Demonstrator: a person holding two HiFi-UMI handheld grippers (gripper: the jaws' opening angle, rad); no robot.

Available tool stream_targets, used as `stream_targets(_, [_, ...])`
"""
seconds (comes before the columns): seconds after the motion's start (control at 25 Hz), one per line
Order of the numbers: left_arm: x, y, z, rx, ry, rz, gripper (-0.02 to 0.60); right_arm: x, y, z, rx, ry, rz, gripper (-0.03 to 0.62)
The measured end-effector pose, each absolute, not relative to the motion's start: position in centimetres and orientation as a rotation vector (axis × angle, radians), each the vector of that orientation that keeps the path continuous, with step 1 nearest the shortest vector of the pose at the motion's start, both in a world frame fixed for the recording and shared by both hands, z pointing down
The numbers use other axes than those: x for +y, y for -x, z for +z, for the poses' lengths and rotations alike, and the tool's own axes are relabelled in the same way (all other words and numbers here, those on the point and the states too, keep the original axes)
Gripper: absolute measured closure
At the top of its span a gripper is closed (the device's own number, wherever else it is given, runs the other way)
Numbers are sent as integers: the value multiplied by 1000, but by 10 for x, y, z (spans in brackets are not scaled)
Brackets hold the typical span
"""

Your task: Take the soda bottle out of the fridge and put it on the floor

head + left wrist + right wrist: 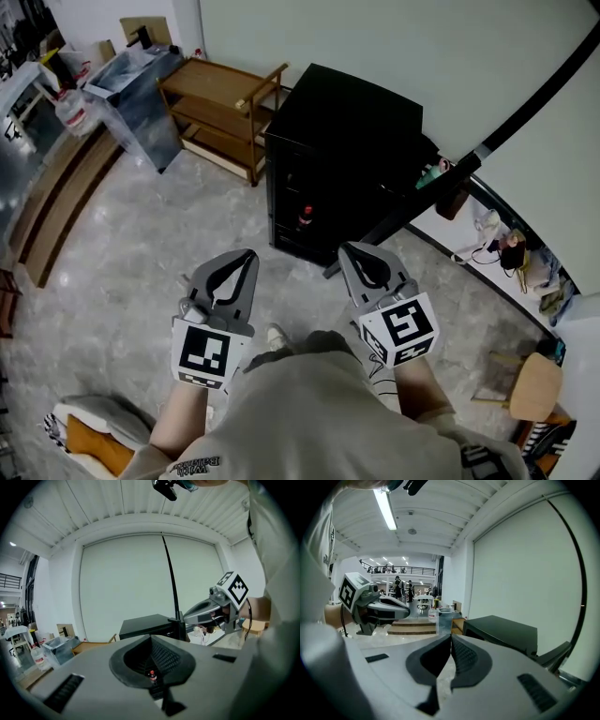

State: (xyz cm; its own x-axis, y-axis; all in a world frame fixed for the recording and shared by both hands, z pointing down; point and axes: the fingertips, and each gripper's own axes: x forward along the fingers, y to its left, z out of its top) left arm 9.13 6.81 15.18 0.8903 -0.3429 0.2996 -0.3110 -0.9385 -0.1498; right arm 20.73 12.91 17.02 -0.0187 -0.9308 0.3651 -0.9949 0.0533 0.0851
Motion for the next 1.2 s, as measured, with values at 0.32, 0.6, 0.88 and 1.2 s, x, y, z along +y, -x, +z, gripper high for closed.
stream_targets(0.32, [28, -102, 174, 599, 2960, -567, 575, 91, -228, 196, -1997, -1906, 319, 597])
stream_targets(0.6, [10, -132, 196, 653, 2959, -622, 575, 62, -264, 231, -1993, -1906, 372, 597])
stream_targets(0.88, [-9, -170, 212, 677, 2990, -589, 575, 29, -292, 284, -2006, -1852, 457, 595])
stream_targets(1.2, [-45, -197, 268, 746, 2961, -710, 575, -11, -314, 375, -1957, -1758, 610, 533])
